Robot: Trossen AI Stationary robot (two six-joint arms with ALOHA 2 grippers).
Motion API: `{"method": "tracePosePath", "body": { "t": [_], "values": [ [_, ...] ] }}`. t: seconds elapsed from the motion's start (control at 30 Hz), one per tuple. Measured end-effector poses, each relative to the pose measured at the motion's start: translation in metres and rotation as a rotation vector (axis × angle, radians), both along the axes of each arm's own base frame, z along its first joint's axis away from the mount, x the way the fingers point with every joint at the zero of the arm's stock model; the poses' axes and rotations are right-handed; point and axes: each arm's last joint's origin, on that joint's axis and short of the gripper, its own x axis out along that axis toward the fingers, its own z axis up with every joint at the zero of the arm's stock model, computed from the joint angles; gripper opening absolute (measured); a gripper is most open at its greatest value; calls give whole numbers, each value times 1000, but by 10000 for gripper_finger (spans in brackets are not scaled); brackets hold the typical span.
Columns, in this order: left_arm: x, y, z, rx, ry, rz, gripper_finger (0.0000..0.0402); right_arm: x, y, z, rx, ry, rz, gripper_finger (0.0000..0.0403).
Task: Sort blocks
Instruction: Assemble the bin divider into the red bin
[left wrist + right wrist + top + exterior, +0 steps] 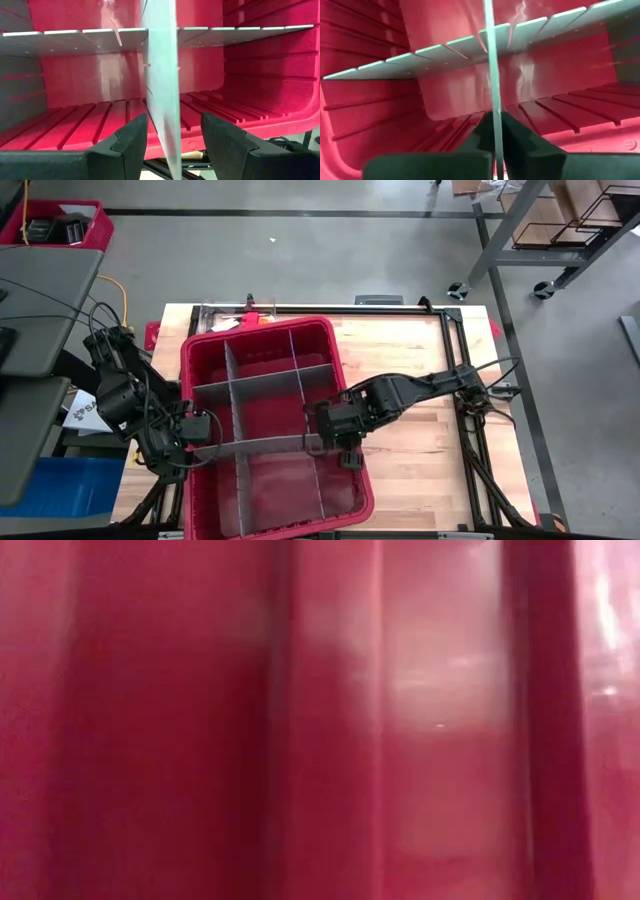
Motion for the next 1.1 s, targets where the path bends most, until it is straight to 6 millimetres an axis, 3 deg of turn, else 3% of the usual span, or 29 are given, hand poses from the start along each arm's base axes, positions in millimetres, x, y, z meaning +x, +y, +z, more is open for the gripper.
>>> {"method": "tracePosePath", "body": {
  "t": [0.5, 0.9, 1.1],
  "values": [
    [0, 0, 0, 12, 2, -34, 180, 3, -7, 22, 40, -160, -93, 1],
    [-1, 1, -1, 29, 8, -58, 180, 9, -7, 39, 50, -344, -16, 0],
    [-1, 1, -1, 32, 7, -69, 180, 5, -11, 29, 37, -240, -47, 0]
  ]
}}
